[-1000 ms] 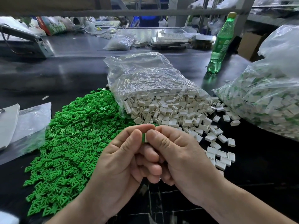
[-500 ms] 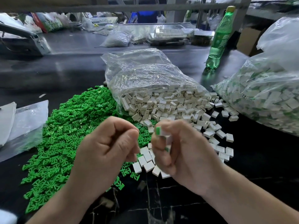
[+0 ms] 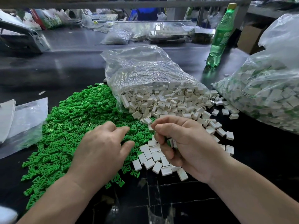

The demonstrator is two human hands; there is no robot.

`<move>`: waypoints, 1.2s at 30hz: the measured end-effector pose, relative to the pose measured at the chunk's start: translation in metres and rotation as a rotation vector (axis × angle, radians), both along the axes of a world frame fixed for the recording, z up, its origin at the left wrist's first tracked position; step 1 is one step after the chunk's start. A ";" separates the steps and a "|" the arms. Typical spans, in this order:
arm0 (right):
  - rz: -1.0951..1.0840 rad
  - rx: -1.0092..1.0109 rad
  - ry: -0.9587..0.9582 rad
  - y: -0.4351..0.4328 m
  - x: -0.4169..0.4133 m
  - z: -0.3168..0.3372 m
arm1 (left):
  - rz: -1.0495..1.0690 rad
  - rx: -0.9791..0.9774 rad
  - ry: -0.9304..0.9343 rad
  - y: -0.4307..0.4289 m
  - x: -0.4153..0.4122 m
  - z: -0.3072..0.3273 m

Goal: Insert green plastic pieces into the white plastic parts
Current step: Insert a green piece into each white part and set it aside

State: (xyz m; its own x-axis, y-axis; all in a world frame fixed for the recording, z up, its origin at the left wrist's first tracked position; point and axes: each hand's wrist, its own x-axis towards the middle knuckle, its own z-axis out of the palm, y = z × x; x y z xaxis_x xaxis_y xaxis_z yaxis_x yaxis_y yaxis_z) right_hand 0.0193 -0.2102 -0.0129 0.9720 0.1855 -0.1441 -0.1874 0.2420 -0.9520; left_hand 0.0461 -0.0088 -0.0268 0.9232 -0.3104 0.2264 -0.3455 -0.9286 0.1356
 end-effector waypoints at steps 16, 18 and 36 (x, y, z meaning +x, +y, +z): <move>-0.006 -0.522 -0.220 -0.006 0.003 -0.011 | -0.102 -0.661 0.176 -0.006 -0.010 0.010; 0.014 -0.588 -0.237 -0.003 0.002 -0.010 | -0.117 -0.777 0.291 -0.007 -0.014 0.015; 0.018 -0.789 -0.282 -0.003 -0.003 -0.005 | -0.128 0.120 0.187 -0.005 -0.021 0.014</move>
State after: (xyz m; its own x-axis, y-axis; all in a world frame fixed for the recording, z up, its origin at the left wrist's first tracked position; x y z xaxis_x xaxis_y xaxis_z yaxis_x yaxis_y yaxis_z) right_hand 0.0158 -0.2127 -0.0183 0.9890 0.1477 0.0096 0.0853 -0.5154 -0.8527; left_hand 0.0253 -0.0141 -0.0129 0.8969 -0.4421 0.0098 -0.4408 -0.8920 0.0999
